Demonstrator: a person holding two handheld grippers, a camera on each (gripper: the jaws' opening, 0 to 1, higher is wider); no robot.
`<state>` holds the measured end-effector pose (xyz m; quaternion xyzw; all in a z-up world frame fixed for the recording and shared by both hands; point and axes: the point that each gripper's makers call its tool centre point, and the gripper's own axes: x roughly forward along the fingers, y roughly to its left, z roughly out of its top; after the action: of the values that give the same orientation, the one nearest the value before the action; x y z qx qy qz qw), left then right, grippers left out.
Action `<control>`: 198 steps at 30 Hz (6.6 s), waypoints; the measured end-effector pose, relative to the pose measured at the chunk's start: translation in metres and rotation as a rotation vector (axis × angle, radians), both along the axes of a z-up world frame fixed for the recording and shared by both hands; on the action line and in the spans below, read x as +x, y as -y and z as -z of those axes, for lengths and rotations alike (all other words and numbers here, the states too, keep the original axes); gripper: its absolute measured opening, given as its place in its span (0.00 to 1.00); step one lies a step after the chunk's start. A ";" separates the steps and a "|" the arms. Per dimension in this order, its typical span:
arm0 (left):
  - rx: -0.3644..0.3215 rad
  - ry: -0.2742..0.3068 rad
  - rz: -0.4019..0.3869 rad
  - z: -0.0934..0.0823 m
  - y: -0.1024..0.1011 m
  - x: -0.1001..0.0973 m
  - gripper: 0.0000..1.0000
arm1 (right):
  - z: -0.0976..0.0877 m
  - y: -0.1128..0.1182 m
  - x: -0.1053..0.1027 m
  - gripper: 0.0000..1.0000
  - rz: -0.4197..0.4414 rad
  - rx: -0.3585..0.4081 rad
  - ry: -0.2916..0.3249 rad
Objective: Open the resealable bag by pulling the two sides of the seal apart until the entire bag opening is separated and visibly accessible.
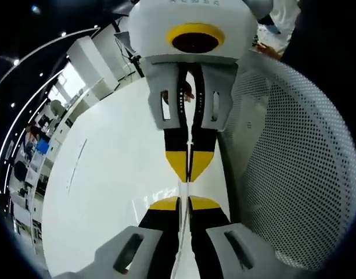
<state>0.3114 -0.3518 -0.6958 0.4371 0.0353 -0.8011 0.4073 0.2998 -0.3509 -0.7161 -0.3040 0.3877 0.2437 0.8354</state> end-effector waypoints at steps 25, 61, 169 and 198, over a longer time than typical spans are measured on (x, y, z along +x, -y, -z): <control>0.055 -0.047 -0.118 -0.048 0.001 0.011 0.15 | -0.010 0.013 0.004 0.00 0.002 -0.084 0.047; 0.102 -0.043 -0.177 -0.053 0.007 0.022 0.16 | -0.043 0.008 0.017 0.00 -0.083 -0.231 0.141; -0.011 0.093 -0.125 -0.040 0.023 0.035 0.00 | -0.036 -0.004 0.027 0.00 0.089 -0.135 0.138; -0.017 0.155 -0.116 0.018 0.016 0.058 0.00 | -0.056 0.036 -0.008 0.19 0.556 0.296 0.170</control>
<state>0.3692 -0.3680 -0.7140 0.4915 0.0219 -0.7401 0.4584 0.2921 -0.3864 -0.6600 -0.0812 0.3452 0.0338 0.9344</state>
